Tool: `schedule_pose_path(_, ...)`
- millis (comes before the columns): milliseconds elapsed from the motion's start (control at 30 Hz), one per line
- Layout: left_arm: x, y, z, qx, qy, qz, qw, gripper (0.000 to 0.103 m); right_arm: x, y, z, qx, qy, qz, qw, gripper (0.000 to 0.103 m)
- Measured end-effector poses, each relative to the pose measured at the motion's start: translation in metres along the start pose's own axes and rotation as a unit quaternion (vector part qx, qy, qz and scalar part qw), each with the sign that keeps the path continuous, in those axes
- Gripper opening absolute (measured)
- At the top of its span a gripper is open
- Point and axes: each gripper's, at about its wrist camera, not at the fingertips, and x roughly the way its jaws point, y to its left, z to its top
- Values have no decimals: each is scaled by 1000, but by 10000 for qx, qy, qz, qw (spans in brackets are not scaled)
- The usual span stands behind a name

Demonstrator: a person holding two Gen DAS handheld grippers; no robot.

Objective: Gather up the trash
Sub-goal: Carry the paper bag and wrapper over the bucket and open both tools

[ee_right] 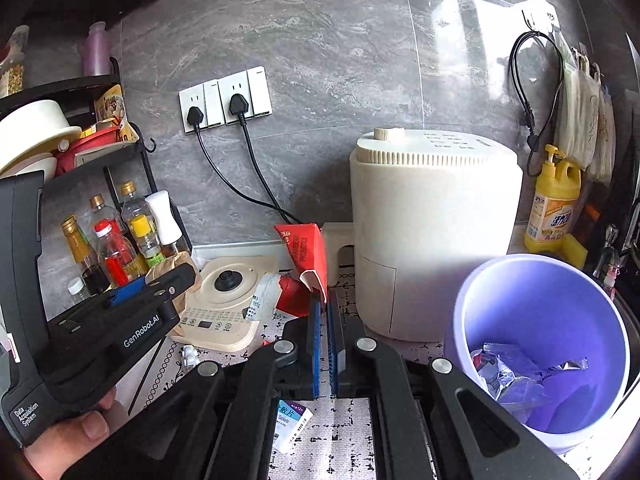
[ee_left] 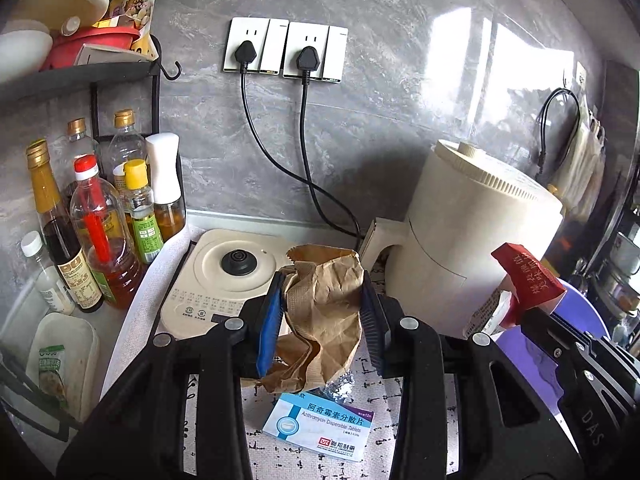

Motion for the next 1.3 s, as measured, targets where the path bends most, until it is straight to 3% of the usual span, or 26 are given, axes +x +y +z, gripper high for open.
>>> schedule_pose_path(300,-12,-45,14,245,-216,-382,9987,36,-34,-35,13,239,-289,-195,9991,4)
schedule_pose_path(567,-15,-92,17,488,-276,-804,9952,36,-60,-77,18,508,-494,-651,9954,5)
schedule_pose_path(700,-17,-117,16,616,-272,-1058,9921,36,-67,-105,15,791,-394,-1037,9907,12)
schedule_pose_path(733,-17,-123,15,663,-277,-1126,9910,36,-69,-113,12,871,-365,-1078,9897,30)
schedule_pose_path(800,-18,-135,14,754,-275,-1263,9887,36,-77,-127,7,1042,-433,-1285,9853,46)
schedule_pose_path(1033,-16,-168,7,939,-181,-1581,9828,36,-93,-159,-8,1309,-351,-1569,9783,46)
schedule_pose_path(1300,-14,-197,-3,1119,-72,-1873,9759,36,-107,-170,-15,1389,-374,-1767,9737,46)
